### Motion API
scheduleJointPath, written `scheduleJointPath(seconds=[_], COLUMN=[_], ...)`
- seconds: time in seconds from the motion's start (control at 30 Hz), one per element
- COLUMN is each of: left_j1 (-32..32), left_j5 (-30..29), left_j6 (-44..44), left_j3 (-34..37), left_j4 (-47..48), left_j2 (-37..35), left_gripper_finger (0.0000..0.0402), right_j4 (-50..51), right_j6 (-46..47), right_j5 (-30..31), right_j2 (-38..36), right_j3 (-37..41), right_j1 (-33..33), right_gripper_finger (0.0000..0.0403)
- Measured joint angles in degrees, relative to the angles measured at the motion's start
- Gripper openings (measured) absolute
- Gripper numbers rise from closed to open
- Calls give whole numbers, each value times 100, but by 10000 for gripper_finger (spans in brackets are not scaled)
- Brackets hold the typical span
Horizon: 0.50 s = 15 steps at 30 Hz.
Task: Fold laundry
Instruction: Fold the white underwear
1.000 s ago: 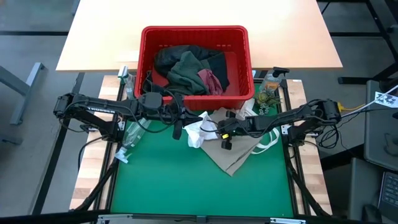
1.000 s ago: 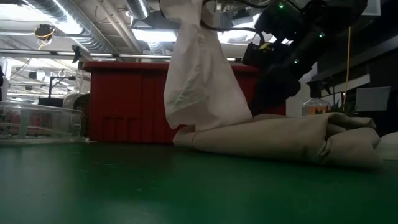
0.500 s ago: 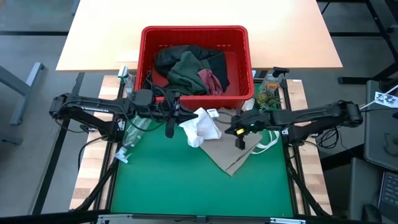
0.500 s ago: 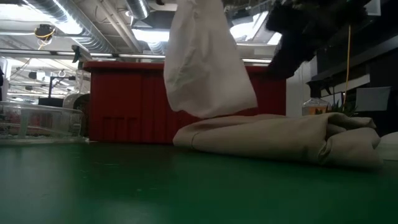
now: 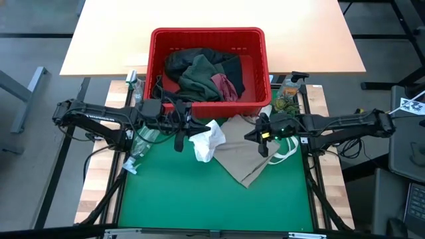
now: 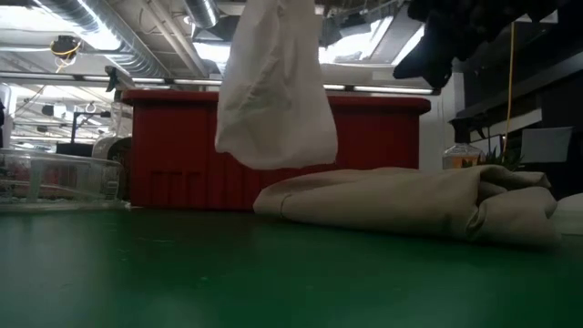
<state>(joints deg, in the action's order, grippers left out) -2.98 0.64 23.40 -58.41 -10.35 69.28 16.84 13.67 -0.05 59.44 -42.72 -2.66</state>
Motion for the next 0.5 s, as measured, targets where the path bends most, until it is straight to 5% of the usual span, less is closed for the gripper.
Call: scheduleJointPath(seconds=[0.5], left_j1=[-252], left_j5=[4], left_j6=[0], left_j3=[0], left_j4=[-25], left_j2=[0], left_gripper_finger=[4], right_j4=[-624], right_j6=[-247], right_j5=[-24], right_j2=[1093], right_j3=[0], right_j1=[0], right_gripper_finger=[185])
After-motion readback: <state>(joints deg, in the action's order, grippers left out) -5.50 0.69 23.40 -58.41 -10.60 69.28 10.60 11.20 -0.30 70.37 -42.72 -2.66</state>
